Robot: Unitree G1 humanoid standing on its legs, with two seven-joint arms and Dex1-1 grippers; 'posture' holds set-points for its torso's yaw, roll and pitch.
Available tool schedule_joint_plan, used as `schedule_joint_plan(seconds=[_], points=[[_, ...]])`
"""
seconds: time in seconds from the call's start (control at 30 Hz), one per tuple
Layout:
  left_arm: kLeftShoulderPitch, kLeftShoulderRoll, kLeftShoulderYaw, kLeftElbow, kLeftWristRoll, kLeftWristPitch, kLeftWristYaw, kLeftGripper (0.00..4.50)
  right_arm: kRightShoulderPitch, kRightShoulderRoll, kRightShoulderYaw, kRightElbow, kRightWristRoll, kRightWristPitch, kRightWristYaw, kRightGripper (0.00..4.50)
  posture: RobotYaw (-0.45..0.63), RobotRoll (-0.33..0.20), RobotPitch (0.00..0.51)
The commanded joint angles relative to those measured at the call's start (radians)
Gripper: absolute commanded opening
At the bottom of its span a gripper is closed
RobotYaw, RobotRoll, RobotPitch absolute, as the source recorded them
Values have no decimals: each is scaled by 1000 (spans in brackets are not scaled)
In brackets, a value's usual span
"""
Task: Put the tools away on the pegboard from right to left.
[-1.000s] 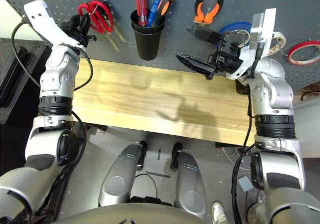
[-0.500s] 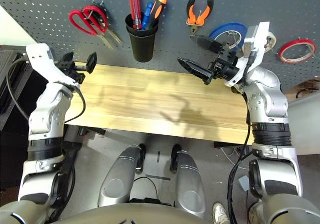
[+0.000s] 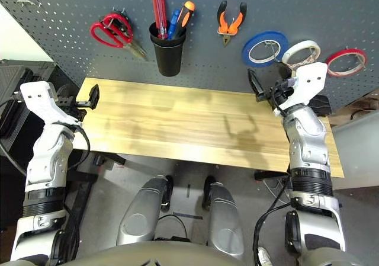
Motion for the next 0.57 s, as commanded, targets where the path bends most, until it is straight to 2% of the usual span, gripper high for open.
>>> schedule_joint_plan(seconds=[0.03, 0.23, 0.57], points=[[-2, 13, 10, 55, 17, -54, -2, 4477, 28, 4, -42, 77, -50, -81, -113, 4500, 173, 0, 187], [-9, 37, 26, 143, 4, -129, -32, 4477, 12, -27, -92, 227, -109, -178, -301, 4500, 159, 0, 183], [-29, 50, 28, 176, 3, -144, -33, 4477, -37, -64, -81, 361, -121, -296, -332, 4500, 152, 0, 177]])
